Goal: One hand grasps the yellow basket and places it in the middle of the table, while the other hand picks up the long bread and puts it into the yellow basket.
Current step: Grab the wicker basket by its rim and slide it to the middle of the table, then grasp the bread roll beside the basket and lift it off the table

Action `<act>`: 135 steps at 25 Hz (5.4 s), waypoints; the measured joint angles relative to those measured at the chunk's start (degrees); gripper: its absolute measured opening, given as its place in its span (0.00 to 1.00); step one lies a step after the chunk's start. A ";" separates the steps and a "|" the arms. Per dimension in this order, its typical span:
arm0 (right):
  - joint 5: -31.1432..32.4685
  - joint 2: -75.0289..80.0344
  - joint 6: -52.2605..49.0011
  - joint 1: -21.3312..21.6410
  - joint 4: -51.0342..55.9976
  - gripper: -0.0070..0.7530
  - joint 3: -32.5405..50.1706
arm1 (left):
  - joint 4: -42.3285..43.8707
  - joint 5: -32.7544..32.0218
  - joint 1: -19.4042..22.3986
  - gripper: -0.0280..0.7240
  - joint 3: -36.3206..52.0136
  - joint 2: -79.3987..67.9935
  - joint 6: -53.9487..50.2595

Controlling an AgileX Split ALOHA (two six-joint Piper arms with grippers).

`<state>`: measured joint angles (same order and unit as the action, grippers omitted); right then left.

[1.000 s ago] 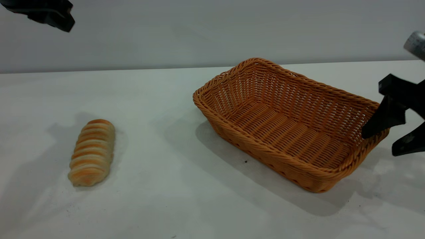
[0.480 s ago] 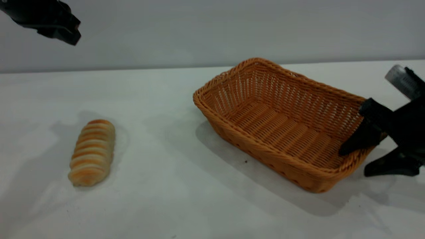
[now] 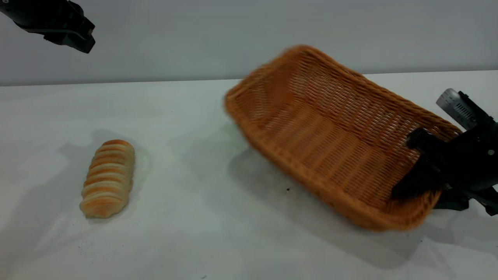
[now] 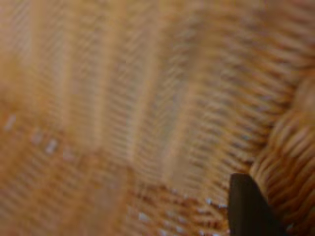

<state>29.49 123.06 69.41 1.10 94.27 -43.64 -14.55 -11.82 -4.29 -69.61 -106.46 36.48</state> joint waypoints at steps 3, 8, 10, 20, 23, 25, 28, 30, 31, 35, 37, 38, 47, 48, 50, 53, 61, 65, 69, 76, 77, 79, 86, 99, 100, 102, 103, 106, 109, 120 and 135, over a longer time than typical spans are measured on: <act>0.14 0.31 1.15 -0.70 -0.40 0.27 0.06 | 0.00 -0.06 0.00 0.44 0.01 0.00 0.00; 0.74 -0.92 2.42 -0.88 -3.31 0.27 0.06 | 0.00 -0.34 0.00 0.44 0.01 0.00 0.02; 0.74 -3.11 1.83 -1.37 -7.62 0.27 -0.13 | 0.00 -0.40 0.00 0.44 0.01 0.00 0.02; 2.77 -8.31 -29.66 -15.04 -44.92 0.27 -13.35 | 0.00 -2.03 0.00 0.44 0.01 0.00 0.02; 3.30 -7.31 -37.47 -18.41 -51.11 0.27 -16.81 | 0.00 -2.40 0.00 0.44 0.01 0.00 0.02; 3.59 -5.79 -41.23 -19.47 -54.02 0.27 -18.42 | -0.05 -2.66 0.00 0.44 0.01 0.00 0.02; 3.77 -2.84 -44.64 -19.98 -55.56 0.27 -19.99 | -0.05 -2.72 0.00 0.44 0.01 0.00 -0.08; 3.77 -1.29 -45.58 -20.00 -55.74 0.27 -20.62 | -0.05 -2.83 0.00 0.44 0.01 0.00 -0.08; 3.71 -0.74 -45.85 -20.00 -55.74 0.27 -20.67 | -0.05 -2.90 0.00 0.44 0.01 0.00 -0.08; 3.28 0.84 -46.24 -20.00 -55.27 0.27 -20.81 | -0.05 -3.01 0.00 0.44 0.01 0.00 -0.15; 3.35 1.47 -46.24 -20.00 -55.03 0.27 -21.48 | -0.05 -3.06 0.00 0.44 0.01 0.00 -0.28; 3.35 1.56 -46.24 -20.00 -54.96 0.27 -21.75 | -0.05 -3.08 0.00 0.44 0.01 0.00 -0.33; 3.69 2.37 -46.41 -20.00 -54.61 0.27 -24.62 | -0.05 -3.21 0.00 0.44 0.01 0.00 -0.39; 3.74 2.63 -46.41 -20.00 -54.61 0.27 -25.00 | -0.10 -3.21 0.00 0.44 0.01 0.00 -0.39; 3.82 3.33 -46.49 -20.00 -54.55 0.27 -25.60 | -0.10 -3.21 0.00 0.44 0.01 0.00 -0.39; 4.38 4.98 -46.49 -20.00 -54.55 0.27 -27.22 | -0.10 -3.21 0.00 0.44 0.01 0.00 -0.39; 7.80 8.79 -47.64 -20.00 -57.00 0.26 -33.80 | -0.10 -3.26 0.00 0.44 0.01 0.00 -0.40; 8.24 10.01 -50.14 -20.00 -59.31 0.26 -37.01 | -0.10 -3.26 0.00 0.44 0.01 0.00 -0.40; 8.20 10.53 -52.77 -19.94 -60.69 0.25 -38.78 | -0.10 -3.21 0.00 0.44 0.01 0.00 -0.40; 9.09 10.53 -54.76 -17.99 -62.66 0.25 -38.83 | -0.10 -3.08 0.00 0.44 0.01 0.00 -0.40; 9.09 10.53 -54.81 -17.93 -62.72 0.25 -38.83 | -0.10 -3.08 0.00 0.44 0.01 0.00 -0.45; 8.97 10.53 -54.81 -17.86 -62.76 0.25 -38.88 | -0.10 -3.08 0.00 0.44 0.01 0.00 -0.45; 8.70 10.53 -54.35 -17.86 -62.76 0.32 -38.88 | -0.10 -3.08 0.00 0.44 0.01 0.00 -0.45; 7.56 7.63 -55.09 -17.80 -67.13 0.74 -38.88 | -0.10 -3.31 0.00 0.44 0.01 0.00 -0.51; 7.56 7.01 -55.69 -17.75 -68.46 0.74 -38.88 | -0.10 -3.38 0.00 0.44 0.01 0.00 -0.51; 7.61 5.63 -57.22 -17.57 -70.78 0.74 -38.88 | -0.10 -3.55 0.00 0.44 0.01 0.00 -0.51; 7.67 5.03 -57.81 -17.41 -71.77 0.74 -38.88 | -0.10 -3.59 0.00 0.44 0.01 0.00 -0.51; 8.47 2.31 -59.54 -16.52 -75.19 0.75 -38.88 | -0.10 -3.73 0.00 0.44 0.01 0.00 -0.51; 9.97 -1.57 -61.08 -15.93 -79.45 0.75 -38.88 | -0.10 -3.83 0.00 0.44 0.01 0.00 -0.51; 12.88 -34.70 -59.50 -15.58 -88.59 0.63 -26.24 | -0.16 -3.90 1.36 0.44 0.01 0.00 -3.56; 21.44 -99.68 -63.27 -15.58 -90.54 0.61 8.62 | -0.12 -4.33 2.55 0.44 0.01 0.00 -4.78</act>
<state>50.92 23.39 6.14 -14.48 3.73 -35.02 -14.67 -16.15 -1.75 -69.60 -106.46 31.70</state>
